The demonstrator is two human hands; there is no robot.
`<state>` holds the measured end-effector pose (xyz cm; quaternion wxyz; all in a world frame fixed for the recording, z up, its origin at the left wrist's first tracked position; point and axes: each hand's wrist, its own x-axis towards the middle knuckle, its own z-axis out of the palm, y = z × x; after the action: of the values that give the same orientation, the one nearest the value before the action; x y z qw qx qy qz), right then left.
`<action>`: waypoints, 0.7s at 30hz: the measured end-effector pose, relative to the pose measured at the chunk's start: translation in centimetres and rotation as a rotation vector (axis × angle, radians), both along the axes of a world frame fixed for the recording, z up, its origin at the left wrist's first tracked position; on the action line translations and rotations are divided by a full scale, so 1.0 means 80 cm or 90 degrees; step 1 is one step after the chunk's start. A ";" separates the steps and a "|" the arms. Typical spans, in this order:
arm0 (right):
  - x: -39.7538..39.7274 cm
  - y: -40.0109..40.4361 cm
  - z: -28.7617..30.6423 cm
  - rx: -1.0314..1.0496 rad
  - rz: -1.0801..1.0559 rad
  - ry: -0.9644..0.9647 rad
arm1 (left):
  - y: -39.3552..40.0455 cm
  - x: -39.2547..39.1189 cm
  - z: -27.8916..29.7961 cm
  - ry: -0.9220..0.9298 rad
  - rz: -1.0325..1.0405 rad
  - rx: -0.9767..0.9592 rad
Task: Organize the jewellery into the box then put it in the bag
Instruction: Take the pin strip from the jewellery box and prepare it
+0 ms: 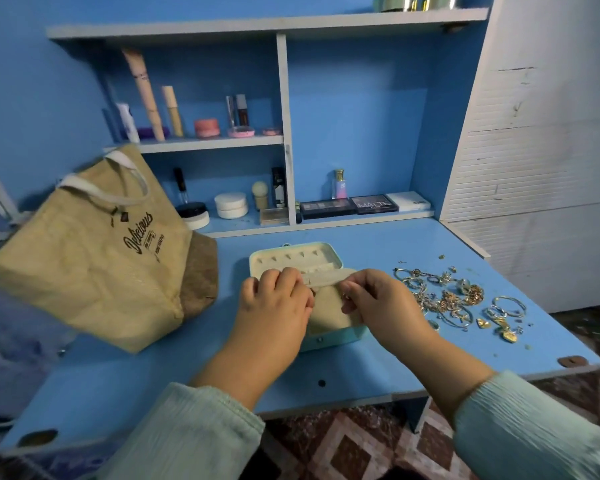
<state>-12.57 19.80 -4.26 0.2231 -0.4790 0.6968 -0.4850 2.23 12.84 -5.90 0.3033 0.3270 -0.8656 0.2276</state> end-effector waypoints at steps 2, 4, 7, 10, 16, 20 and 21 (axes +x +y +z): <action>0.000 -0.004 0.002 -0.030 -0.009 -0.016 | -0.007 -0.003 0.005 0.021 -0.006 -0.007; 0.000 -0.009 0.005 -0.066 -0.020 -0.054 | -0.016 -0.005 0.011 0.035 -0.013 -0.010; -0.001 -0.018 0.009 -0.118 -0.028 -0.133 | -0.033 -0.009 0.022 0.046 -0.011 -0.009; -0.001 -0.031 0.007 -0.136 -0.031 -0.198 | -0.046 -0.015 0.031 0.050 0.001 0.005; 0.002 -0.056 0.001 -0.158 -0.065 -0.186 | -0.060 -0.019 0.036 0.082 -0.018 0.067; 0.005 -0.069 0.000 -0.206 -0.086 -0.146 | -0.065 -0.018 0.035 0.103 -0.034 0.085; 0.005 -0.071 -0.001 -0.211 -0.088 -0.132 | -0.067 -0.018 0.034 0.112 -0.046 0.091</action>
<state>-12.19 14.08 -4.34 0.1775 -0.4076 0.6122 -0.6539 0.80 7.45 -3.19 0.3618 0.3353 -0.8609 0.1245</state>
